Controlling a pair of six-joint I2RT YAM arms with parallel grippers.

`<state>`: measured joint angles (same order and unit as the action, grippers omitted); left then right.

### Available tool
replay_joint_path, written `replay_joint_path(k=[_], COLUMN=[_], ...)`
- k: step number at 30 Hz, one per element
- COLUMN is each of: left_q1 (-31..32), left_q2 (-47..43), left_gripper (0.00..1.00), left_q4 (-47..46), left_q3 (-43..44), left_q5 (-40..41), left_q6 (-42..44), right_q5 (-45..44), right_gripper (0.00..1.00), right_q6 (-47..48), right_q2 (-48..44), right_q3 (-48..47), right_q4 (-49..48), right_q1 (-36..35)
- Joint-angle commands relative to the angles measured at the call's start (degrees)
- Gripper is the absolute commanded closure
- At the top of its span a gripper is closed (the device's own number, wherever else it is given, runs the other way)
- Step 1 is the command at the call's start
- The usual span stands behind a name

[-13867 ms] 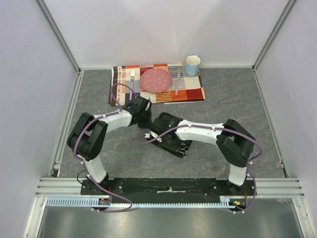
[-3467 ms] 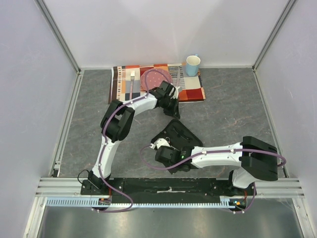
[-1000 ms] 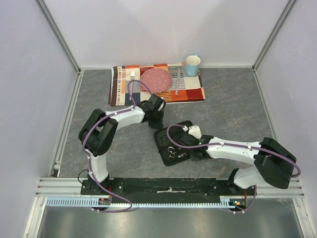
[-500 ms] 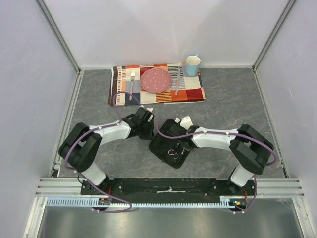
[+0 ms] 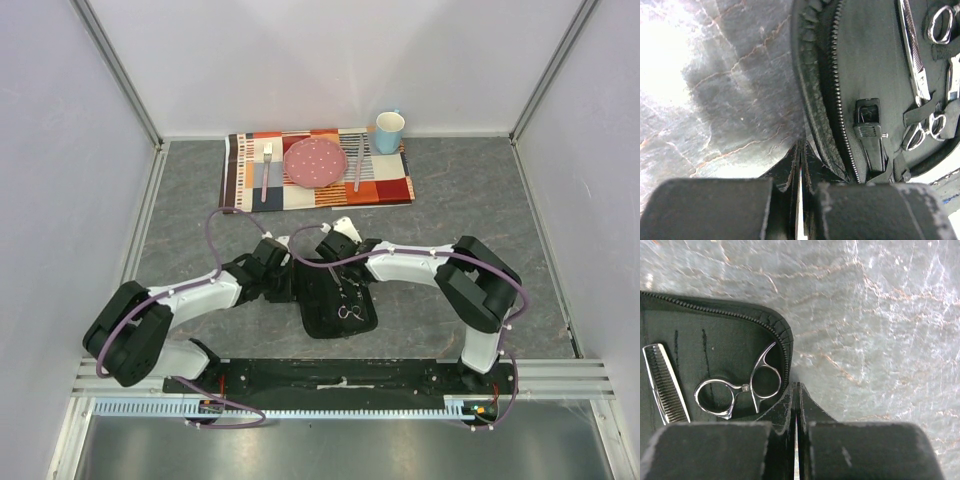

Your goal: Sort the hair-cutting tools

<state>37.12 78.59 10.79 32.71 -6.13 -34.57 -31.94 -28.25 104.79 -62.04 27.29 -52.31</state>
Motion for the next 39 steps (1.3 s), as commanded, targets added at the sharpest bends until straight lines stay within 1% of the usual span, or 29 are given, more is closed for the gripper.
replay_joint_path(k=[1,5,6,7,9,10,12,13,16,18,22,23,26,31,34,39], left_q1=[0.58,0.58,0.58,0.58,0.58,0.58,0.58,0.49,0.58,0.58,0.58,0.58,0.58,0.58,0.58,0.41], left_q2=[-0.89,-1.24,-1.76,-2.47,-5.80,-7.38,-11.86,-13.53,-20.30,-24.24,-26.99,-27.08,-26.56,-24.27,-23.65,-21.91], left_gripper=[0.94,0.94,0.94,0.94,0.82,0.79,0.77,0.77,0.73,0.71,0.68,0.65,0.62,0.57,0.55,0.52], left_q4=[4.85,7.40,8.63,9.25,10.30,11.18,12.59,13.98,15.75,16.02,13.39,12.69,10.05,1.97,-0.75,-2.43], left_q3=[-1.78,-0.28,0.07,0.16,0.25,0.16,0.07,0.07,0.16,0.16,-1.15,-1.59,-3.26,-6.25,-7.13,-7.92], left_q5=[2.26,4.98,5.68,6.04,6.04,6.04,5.96,5.52,4.82,3.68,-1.68,-2.30,-4.32,-8.89,-8.81,-8.90], left_q6=[-1.30,-0.59,-0.42,-0.41,-0.59,-0.68,-1.03,-1.55,-2.26,-2.61,-3.84,-4.10,-5.60,-6.92,-6.92,-6.30], right_q5=[6.02,1.89,1.19,0.31,0.04,0.13,0.30,0.30,1.00,3.45,7.50,7.86,8.83,9.97,10.32,10.50], right_gripper=[1.00,1.00,0.97,0.86,0.78,0.74,0.71,0.68,0.65,0.64,0.63,0.63,0.62,0.62,0.62,0.62], right_q6=[1.62,2.85,3.02,3.03,3.11,3.11,2.94,2.42,1.80,1.53,0.83,0.65,0.39,-0.40,-0.75,-0.93], right_q2=[2.79,-2.64,-3.80,-4.85,-7.75,-8.72,-11.53,-12.50,-16.10,-18.65,-22.08,-23.13,-24.54,-26.13,-27.18,-27.80], right_q3=[-1.50,-0.63,-0.28,0.42,1.48,2.62,3.85,4.90,6.66,7.20,8.95,9.30,10.18,11.59,12.29,13.17], right_q4=[-2.68,-0.05,0.39,1.01,2.15,2.42,2.86,3.03,3.39,3.39,2.60,2.16,2.15,1.81,1.54,1.36], right_q1=[0.28,0.28,0.28,0.28,0.28,0.28,0.28,0.20,0.20,0.28,0.20,0.20,0.02,-0.33,-0.51,-0.59])
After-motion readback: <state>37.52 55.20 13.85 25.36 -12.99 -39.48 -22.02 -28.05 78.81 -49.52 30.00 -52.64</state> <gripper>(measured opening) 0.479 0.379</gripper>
